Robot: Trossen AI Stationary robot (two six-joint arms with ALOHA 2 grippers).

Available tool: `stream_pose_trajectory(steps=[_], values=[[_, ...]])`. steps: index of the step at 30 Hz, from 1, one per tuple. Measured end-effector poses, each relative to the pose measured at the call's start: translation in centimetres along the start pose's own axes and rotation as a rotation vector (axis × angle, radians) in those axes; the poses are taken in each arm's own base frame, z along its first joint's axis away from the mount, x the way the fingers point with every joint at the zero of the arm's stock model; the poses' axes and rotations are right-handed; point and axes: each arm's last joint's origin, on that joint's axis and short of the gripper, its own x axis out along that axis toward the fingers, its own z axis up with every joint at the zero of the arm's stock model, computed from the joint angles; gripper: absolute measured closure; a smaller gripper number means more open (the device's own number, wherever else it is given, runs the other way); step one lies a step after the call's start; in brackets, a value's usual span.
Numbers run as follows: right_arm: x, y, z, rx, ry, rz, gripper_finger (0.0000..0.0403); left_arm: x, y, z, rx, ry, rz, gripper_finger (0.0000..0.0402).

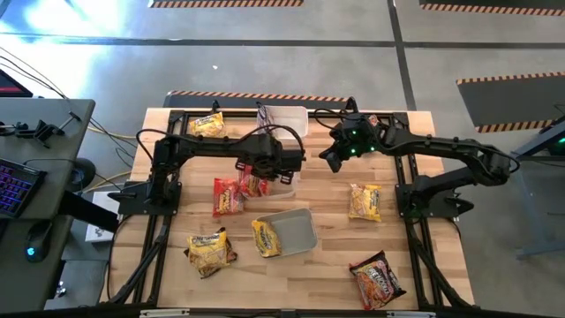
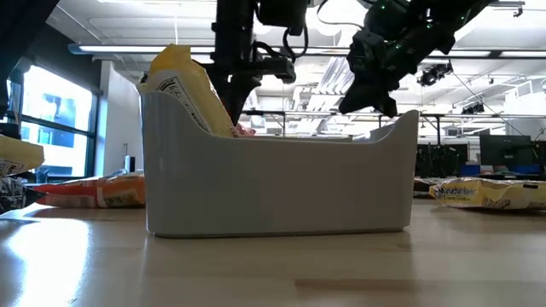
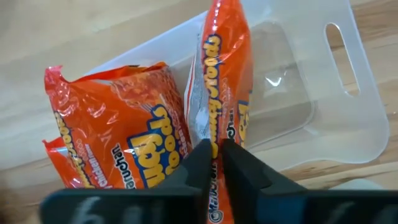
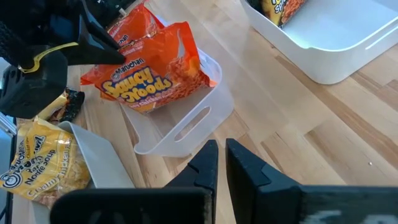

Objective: Sort Maruchan noodles
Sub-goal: Put the orange noodle pack into the transparent bin

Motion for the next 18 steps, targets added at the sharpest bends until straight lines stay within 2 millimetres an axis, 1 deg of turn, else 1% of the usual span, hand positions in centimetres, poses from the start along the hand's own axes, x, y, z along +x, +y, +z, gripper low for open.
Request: stream_pose_trajectory(steps=[2, 6, 10, 18], values=[[0.00, 0.00, 0.00, 0.000, 0.000, 0.000, 0.0387, 0.01, -0.04, 0.01, 0.005, -0.001, -0.004, 0.0394], [0.00, 0.00, 0.00, 0.000, 0.000, 0.001, 0.0387, 0.01, -0.10, 0.04, -0.039, 0.014, -0.017, 0.0382], [0.00, 0.00, 0.00, 0.000, 0.001, 0.001, 0.0387, 0.06, -0.01, 0.15, -0.070, 0.074, -0.032, 0.0355], [0.00, 0.01, 0.00, 0.000, 0.001, 0.002, 0.0387, 0.15, 0.07, 0.53, -0.052, 0.090, -0.046, 0.0275]])
